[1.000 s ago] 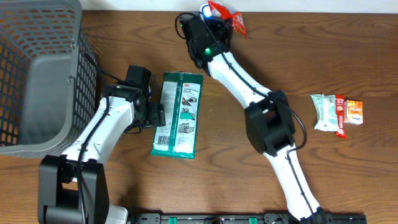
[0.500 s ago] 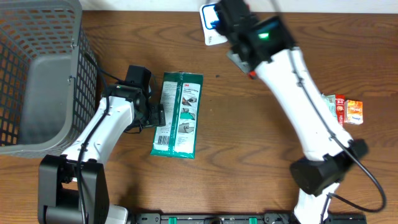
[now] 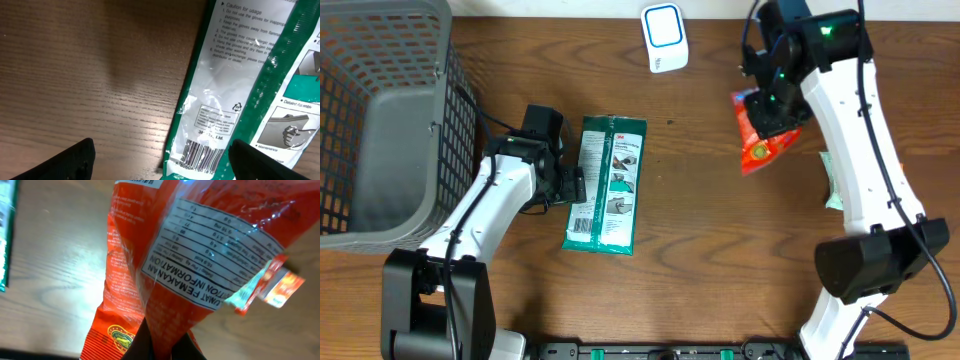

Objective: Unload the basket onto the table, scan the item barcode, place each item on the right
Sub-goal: 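Carry the snack bag right and lower it beside the wipes, then release the red snack bag and raise right gripper, then move right gripper left to the green glove packet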

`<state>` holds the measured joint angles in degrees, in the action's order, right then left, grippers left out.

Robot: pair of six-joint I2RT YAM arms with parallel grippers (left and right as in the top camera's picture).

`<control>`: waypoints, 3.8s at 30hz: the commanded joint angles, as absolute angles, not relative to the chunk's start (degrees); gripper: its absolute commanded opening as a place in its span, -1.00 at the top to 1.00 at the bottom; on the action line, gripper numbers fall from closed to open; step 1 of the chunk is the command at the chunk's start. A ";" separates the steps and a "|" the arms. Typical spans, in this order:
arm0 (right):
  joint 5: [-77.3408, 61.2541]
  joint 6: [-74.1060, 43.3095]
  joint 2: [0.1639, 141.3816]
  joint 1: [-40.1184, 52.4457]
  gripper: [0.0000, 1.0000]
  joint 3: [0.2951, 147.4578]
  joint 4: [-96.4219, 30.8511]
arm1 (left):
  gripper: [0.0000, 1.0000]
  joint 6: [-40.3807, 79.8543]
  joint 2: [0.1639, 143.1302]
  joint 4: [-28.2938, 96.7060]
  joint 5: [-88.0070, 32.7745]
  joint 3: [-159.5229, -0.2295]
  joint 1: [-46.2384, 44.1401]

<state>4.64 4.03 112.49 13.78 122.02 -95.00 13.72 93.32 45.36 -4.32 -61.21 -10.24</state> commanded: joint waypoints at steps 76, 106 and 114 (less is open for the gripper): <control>13.56 -13.28 112.86 6.02 0.95 71.57 -46.11 | -0.73 13.87 93.25 45.54 -3.84 -61.45 -10.22; -18.74 -13.28 112.86 14.79 -0.18 71.57 -37.43 | -0.73 13.87 93.25 45.54 -3.84 -61.45 -10.22; -18.76 -13.26 112.86 20.43 -0.59 71.57 -35.11 | -0.94 13.87 93.25 44.25 -3.84 -61.45 -10.22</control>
<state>-18.28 -13.17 112.60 18.52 71.81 -35.68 13.65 93.32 44.93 -4.32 -61.21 -10.24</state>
